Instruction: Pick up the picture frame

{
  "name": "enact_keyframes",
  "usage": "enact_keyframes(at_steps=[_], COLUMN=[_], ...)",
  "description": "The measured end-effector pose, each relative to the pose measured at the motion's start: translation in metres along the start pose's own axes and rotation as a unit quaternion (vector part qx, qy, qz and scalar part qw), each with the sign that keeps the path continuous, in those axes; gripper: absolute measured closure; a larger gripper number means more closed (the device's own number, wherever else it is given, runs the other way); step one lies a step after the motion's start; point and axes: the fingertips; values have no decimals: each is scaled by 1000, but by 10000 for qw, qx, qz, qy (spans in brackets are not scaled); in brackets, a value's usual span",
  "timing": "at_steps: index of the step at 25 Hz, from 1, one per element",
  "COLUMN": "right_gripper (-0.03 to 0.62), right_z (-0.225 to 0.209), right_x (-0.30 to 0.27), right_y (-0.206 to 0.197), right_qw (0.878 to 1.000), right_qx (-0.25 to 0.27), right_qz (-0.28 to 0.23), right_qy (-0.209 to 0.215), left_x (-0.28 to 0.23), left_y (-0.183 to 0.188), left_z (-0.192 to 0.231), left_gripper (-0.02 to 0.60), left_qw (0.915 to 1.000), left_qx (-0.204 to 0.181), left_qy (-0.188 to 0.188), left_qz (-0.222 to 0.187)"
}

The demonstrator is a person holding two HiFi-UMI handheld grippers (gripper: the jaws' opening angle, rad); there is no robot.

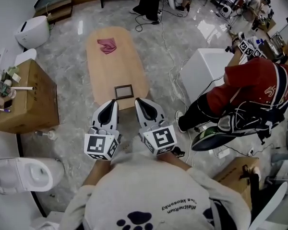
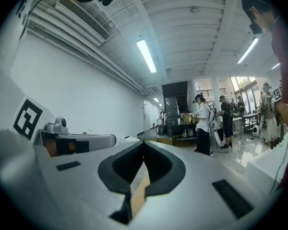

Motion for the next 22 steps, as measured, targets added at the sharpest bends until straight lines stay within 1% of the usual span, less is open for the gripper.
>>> enact_keyframes(at_steps=[4, 11, 18, 22], right_gripper=[586, 586, 586, 586], right_z=[-1, -12, -17, -20], right_x=[4, -1, -28, -50], right_y=[-8, -6, -6, -8], right_qw=[9999, 9998, 9999, 9999], right_qx=[-11, -7, -50, -55], right_qz=[40, 38, 38, 105], right_qy=[-109, -192, -106, -7], left_x=[1, -14, -29, -39], left_y=[-8, -6, -7, -7], left_z=[-1, -2, 17, 36], left_gripper=[574, 574, 574, 574], left_qw=[10000, 9999, 10000, 9999], left_qx=[30, 16, 2, 47], left_qy=[-76, -151, -49, 89], left_qz=[36, 35, 71, 78])
Point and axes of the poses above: the fingertips, and each gripper's own axes: x backward along the fingers, z to its left, y out of its top, and after that the axes turned 7 degrees about -y, right-handed
